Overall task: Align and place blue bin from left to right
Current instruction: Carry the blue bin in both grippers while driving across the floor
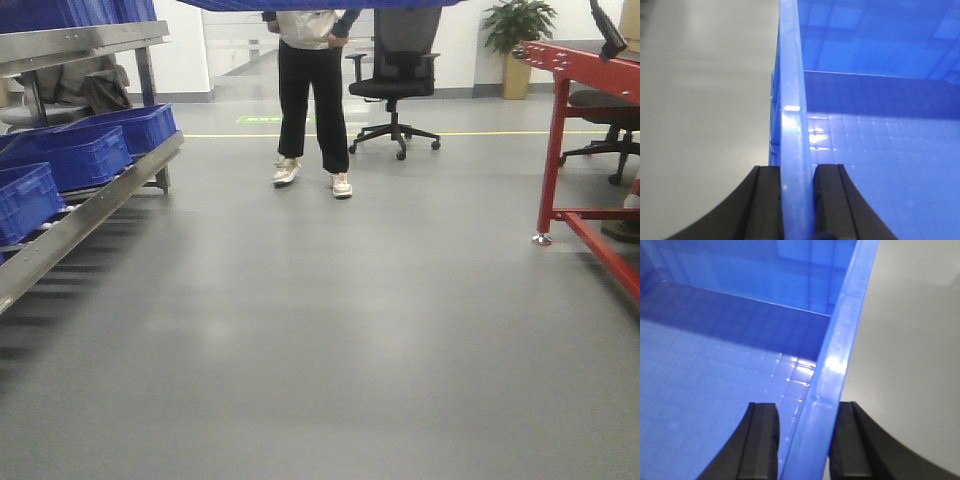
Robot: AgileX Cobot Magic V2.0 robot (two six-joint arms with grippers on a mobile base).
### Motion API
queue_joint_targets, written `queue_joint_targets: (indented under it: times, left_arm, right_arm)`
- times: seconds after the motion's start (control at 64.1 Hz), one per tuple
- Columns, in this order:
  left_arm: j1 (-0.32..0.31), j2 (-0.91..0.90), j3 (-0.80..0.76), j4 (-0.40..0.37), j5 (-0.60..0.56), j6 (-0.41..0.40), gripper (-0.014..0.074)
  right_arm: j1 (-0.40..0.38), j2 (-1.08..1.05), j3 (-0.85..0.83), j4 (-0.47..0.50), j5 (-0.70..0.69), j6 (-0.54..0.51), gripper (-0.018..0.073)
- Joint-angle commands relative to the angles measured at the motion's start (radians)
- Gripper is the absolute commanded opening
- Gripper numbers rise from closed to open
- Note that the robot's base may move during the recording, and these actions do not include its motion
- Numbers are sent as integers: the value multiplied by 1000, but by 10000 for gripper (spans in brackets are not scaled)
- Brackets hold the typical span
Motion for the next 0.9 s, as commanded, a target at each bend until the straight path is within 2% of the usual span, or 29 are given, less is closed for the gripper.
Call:
queue_joint_targets:
  times: [0.0, 0.889]
  left_arm:
    - [-18, -18, -15, -41, -91, -3, -17]
    - [-18, -18, -15, -41, -93, -3, -17]
  right_arm:
    - [7, -17, -20, 23, -96, 10, -69]
    - [7, -17, -20, 23, -96, 10, -69]
